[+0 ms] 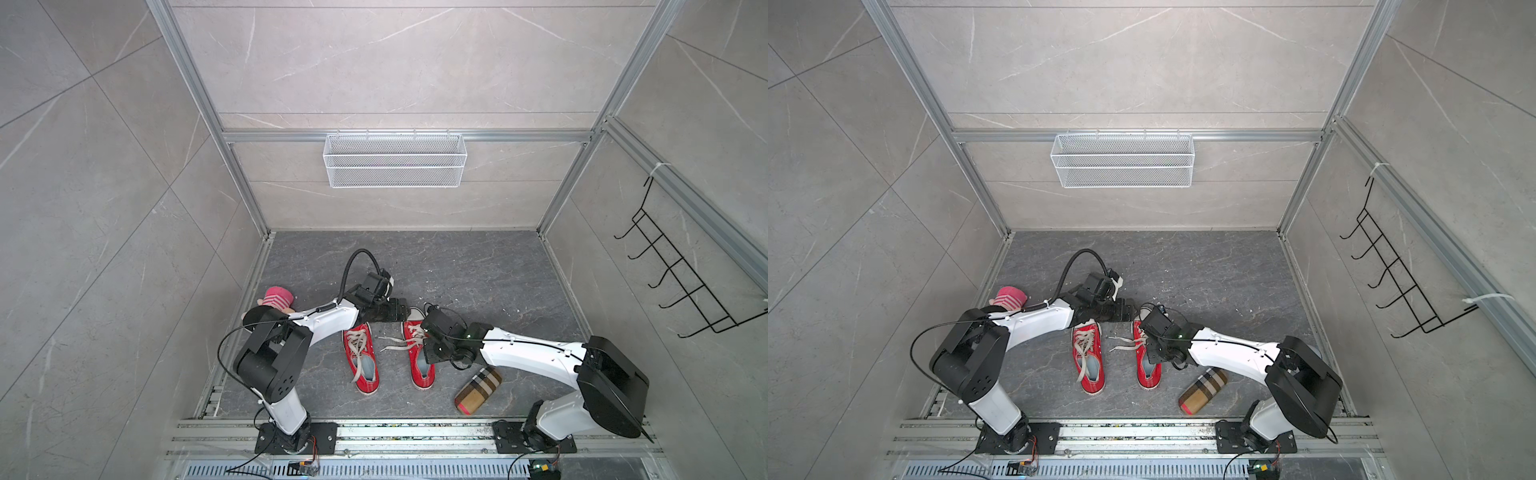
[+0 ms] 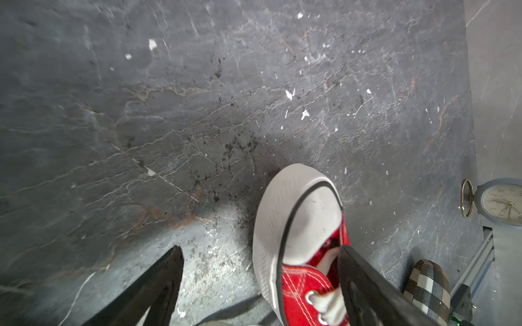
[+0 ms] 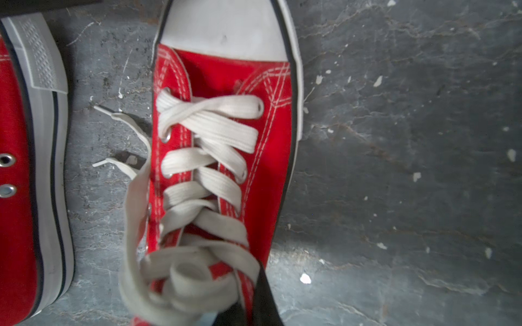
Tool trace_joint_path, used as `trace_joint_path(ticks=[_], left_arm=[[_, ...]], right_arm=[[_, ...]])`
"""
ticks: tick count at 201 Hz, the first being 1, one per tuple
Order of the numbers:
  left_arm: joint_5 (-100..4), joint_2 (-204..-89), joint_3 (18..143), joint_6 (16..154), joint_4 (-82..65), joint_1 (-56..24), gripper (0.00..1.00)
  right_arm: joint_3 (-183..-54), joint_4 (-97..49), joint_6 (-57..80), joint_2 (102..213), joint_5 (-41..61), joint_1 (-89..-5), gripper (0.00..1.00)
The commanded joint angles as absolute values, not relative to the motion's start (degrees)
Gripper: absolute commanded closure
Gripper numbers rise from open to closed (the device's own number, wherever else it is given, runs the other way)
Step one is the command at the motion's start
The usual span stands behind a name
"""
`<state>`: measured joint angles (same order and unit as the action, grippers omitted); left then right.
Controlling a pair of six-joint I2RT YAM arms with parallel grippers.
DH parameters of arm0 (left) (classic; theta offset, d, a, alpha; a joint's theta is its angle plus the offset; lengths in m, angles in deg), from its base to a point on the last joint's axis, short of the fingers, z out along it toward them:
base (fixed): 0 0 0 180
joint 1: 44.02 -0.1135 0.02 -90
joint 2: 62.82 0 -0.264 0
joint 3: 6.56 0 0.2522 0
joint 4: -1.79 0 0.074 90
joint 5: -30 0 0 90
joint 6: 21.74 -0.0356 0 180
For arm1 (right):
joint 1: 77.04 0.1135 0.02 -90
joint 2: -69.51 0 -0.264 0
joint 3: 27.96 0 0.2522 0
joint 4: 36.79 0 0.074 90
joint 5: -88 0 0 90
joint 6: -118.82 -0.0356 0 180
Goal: Remove the insole from the shoe
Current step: Pick up the shoe at the center of the board.
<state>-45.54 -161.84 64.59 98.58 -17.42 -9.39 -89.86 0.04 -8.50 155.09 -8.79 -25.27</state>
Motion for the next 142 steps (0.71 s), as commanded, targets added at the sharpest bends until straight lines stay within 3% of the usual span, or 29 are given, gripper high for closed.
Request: trace_joint_path(ticks=[1,62,90,126,142], left_arm=[[-36.99,-165.46,68.29,99.76,-11.75,-10.09,0.15],[-25.99,-174.41,70.57,104.25,-3.53,-10.80,0.30],[-22.25,-175.78,70.07,105.50,0.05,-10.71,0.46],[-24.73,-172.17,68.32,101.04,-1.03,-10.76,0.81],[-25.68,-168.47,66.93,98.04,-0.59,-10.79,0.91]], right_arm=[[-87.99,2.99,-8.14,154.30,-8.64,-25.75,1.00],[-87.43,2.34,-7.06,153.41,-7.62,-26.47,1.00],[-86.30,1.15,-6.61,152.53,-6.16,-27.48,1.00],[-85.82,0.70,-4.93,150.89,-4.57,-28.84,1.00],[-85.65,1.65,-3.40,148.43,-4.33,-29.83,0.96]])
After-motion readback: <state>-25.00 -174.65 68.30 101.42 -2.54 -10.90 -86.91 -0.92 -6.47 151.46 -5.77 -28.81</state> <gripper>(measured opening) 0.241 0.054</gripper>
